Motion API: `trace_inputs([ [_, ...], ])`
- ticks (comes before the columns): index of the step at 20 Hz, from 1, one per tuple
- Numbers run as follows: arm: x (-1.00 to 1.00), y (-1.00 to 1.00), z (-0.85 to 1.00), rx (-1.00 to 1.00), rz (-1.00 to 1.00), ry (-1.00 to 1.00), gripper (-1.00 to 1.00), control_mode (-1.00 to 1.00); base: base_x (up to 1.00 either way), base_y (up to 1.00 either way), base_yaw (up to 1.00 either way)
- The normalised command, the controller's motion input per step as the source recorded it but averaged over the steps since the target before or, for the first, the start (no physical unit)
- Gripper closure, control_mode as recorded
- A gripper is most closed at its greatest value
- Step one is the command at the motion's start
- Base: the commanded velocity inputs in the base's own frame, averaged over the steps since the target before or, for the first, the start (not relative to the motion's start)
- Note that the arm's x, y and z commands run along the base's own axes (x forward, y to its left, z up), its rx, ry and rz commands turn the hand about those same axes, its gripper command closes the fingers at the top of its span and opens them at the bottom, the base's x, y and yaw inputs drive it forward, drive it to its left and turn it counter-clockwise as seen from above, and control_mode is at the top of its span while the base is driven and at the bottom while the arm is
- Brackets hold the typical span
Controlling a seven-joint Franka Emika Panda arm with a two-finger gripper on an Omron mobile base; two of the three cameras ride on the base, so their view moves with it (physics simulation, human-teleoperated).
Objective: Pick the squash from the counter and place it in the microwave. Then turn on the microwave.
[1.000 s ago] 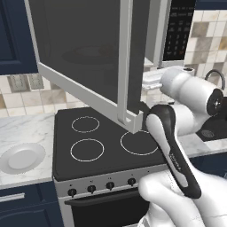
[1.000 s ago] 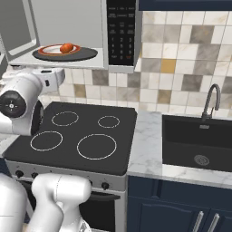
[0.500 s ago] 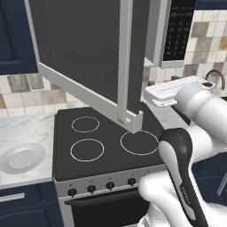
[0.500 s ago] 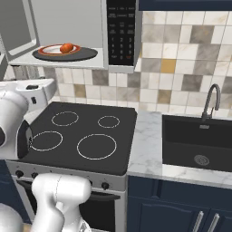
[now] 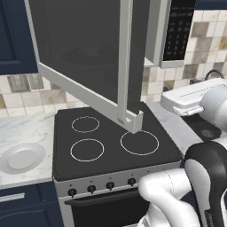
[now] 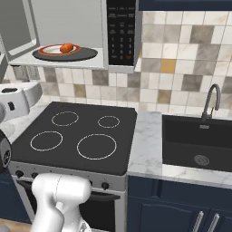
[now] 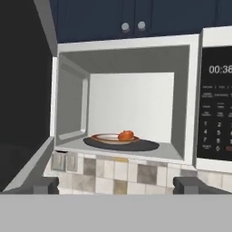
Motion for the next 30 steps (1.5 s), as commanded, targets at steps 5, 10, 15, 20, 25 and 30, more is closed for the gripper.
trace_inputs([
  [5,-0.54,0.02,0.00,0.00,-0.01,-0.07,-1.00,-1.00,0.00,0.00,0.00],
  [10,-0.27,0.19,0.00,0.00,0.00,-0.11,-1.00,-1.00,0.00,0.00,0.00],
  [15,-0.21,0.28,0.00,0.00,0.00,-0.12,-1.00,-1.00,0.00,0.00,0.00],
  [20,-0.12,0.34,0.00,0.00,0.00,-0.07,-1.00,-1.00,0.00,0.00,0.00],
  [25,-0.03,0.30,-0.03,0.00,0.00,-0.04,-1.00,-1.00,0.00,0.00,0.00],
  [30,0.00,0.25,-0.04,0.00,0.00,-0.02,-1.00,-1.00,0.00,0.00,0.00],
])
